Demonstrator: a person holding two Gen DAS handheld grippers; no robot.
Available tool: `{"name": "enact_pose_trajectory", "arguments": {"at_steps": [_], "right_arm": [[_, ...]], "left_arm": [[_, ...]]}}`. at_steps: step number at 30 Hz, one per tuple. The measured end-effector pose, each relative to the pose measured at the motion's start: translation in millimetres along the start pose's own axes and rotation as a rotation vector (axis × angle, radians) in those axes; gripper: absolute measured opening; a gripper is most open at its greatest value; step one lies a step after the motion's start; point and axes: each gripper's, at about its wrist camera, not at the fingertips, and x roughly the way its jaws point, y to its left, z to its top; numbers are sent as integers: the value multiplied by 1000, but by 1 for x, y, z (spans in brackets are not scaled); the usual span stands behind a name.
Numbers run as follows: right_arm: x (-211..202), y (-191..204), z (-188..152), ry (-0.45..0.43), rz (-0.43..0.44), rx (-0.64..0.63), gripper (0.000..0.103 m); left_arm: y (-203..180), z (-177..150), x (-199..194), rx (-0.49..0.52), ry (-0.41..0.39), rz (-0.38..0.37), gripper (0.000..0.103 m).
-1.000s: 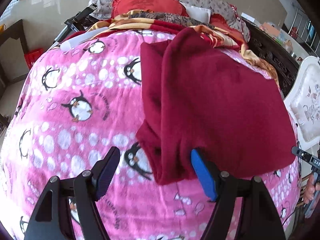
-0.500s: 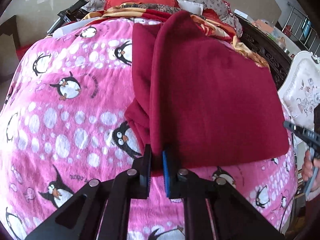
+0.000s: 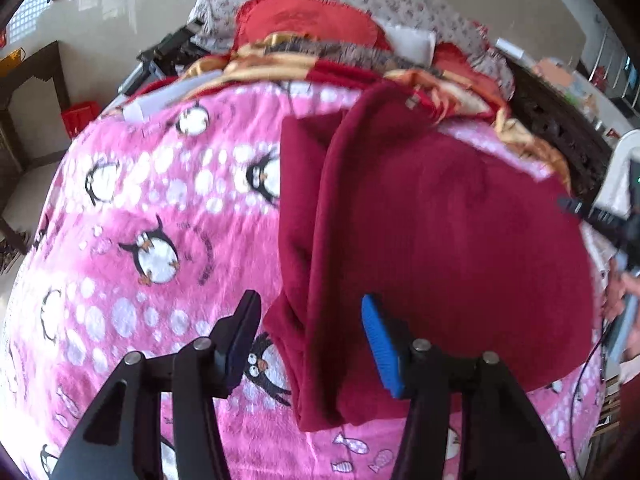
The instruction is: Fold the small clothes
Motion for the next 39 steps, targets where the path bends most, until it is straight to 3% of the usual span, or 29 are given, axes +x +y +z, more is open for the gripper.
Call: {"name": "enact_pose_trajectory", "arguments": {"at_steps": [2,5,7,10,14,17,19,24,30,35,37,39], "right_arm": [[-3,5,8,-48,-32,-32,0],[14,1,12,-28,-107,-53,0],[26,-5,8,5,-122,-55,0],[8,-8,12,-14,-108,-27,0],[-25,11,14,-56,13,22,2],[-31,66,14,-15,210,-54,8],[-23,104,13,29,282,-107,8],[21,209,5,122,345,-271,9],[78,275,2,218,291,-297,9],[113,283,5,268,209,-242,9],[118,282,7,264,211,-220,5],[115,287,8,214,168,-279,0]], "left_arm": [[2,-4,11,-12,25,22,56],[9,-7,19,-58,30,9,58],[12,-8,19,-72,30,2,59],[11,-8,17,-66,28,3,60],[11,-8,13,-64,18,9,60],[12,-11,10,-73,15,17,60],[12,-14,8,-79,14,20,61],[12,-18,6,-73,10,34,64],[13,-18,7,-63,7,32,67],[18,-15,12,-77,4,8,69],[21,-15,13,-83,4,-1,71],[23,-14,13,-85,3,-8,71]]}}
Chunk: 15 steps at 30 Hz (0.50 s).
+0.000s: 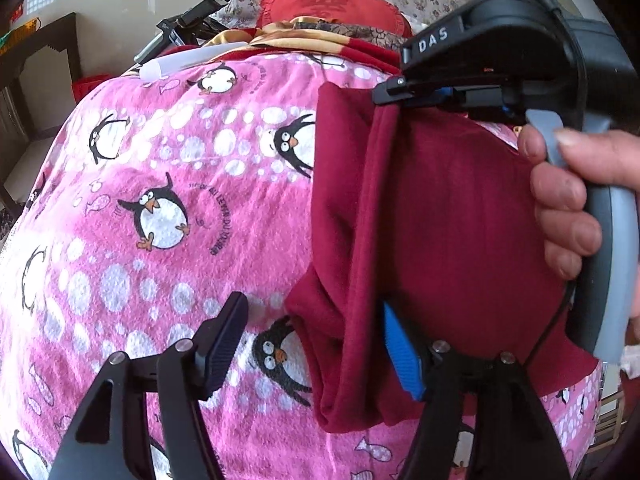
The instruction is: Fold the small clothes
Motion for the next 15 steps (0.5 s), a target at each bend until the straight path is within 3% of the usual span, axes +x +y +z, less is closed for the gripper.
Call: {"name": "enact_pose_trajectory", "arguments": {"at_steps": [8,13,15], "right_arm": [[-15,22,7,-47,28,-89,0],[11,19,3,-4,14,-99,0],[4,15,2,-11,48,-81,0]], "left_arm": [[5,1,-2,-7,3,-12,71],[5,2,-1,-4,10,-7,71],[5,2,-1,-2,13,-9,71]]}}
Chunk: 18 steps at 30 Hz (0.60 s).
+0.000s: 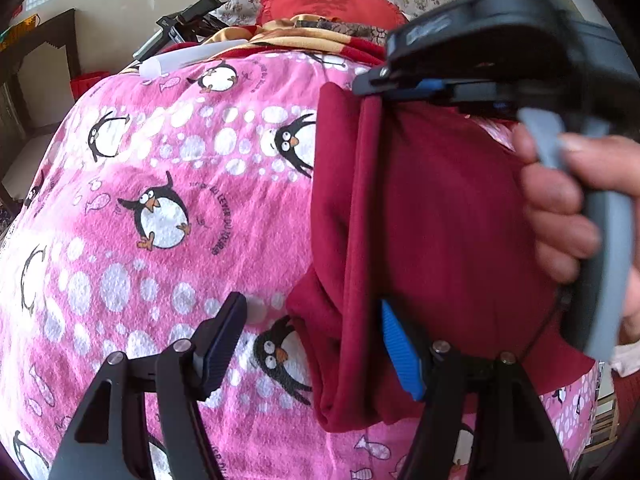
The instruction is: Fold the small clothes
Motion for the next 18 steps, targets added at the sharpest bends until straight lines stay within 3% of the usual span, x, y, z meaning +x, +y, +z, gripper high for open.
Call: {"name": "enact_pose_trajectory", "arguments": {"at_steps": [3,8,12,18], "right_arm": [[-21,-4,-4,-16,65,19,0],[-41,-13,-17,-61,26,11,0],[-14,-26,-24,22,-71,39,0],[-45,-35,-36,-19,-6,37,0]], "left_arm": [[1,-1,1,-5,-1,-2,71],[-1,-4,1,-8,-4,9,72],[-4,-6,-2,-11,5,13,72],[-1,-9,-11,-24,13,6,72]]}}
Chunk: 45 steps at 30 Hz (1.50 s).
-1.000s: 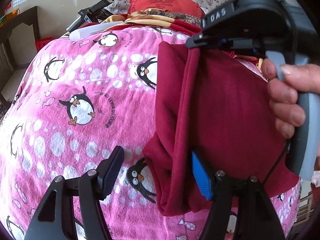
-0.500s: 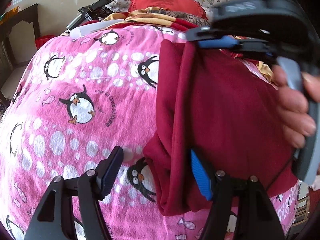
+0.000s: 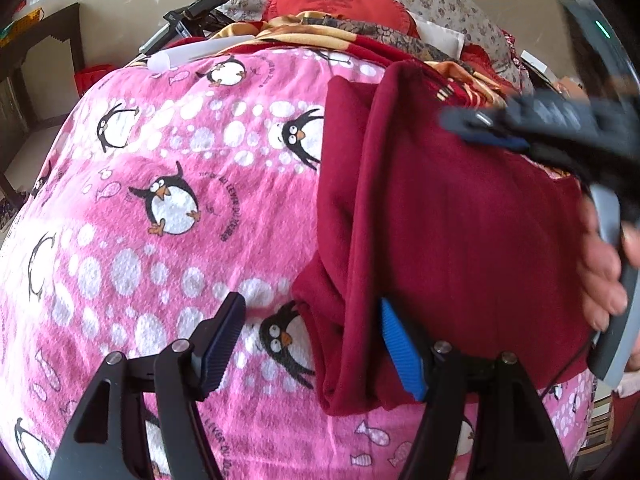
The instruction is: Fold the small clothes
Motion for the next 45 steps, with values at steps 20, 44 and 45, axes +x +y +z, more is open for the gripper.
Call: {"name": "enact_pose_trajectory", "arguments": {"at_steps": [20,44,45], "right_arm": [[-95,-191,-69,-85,-329,267,0],[-79,-111,-75,0,-153,155,12],[-77,-106,-74,7,-135,148,12]], "left_arm": [[-11,-4,5,-25,4,49,73],[-8,-6,9,-46,-7,34,79],[-8,-6,9,-46,-8,33,79]]}}
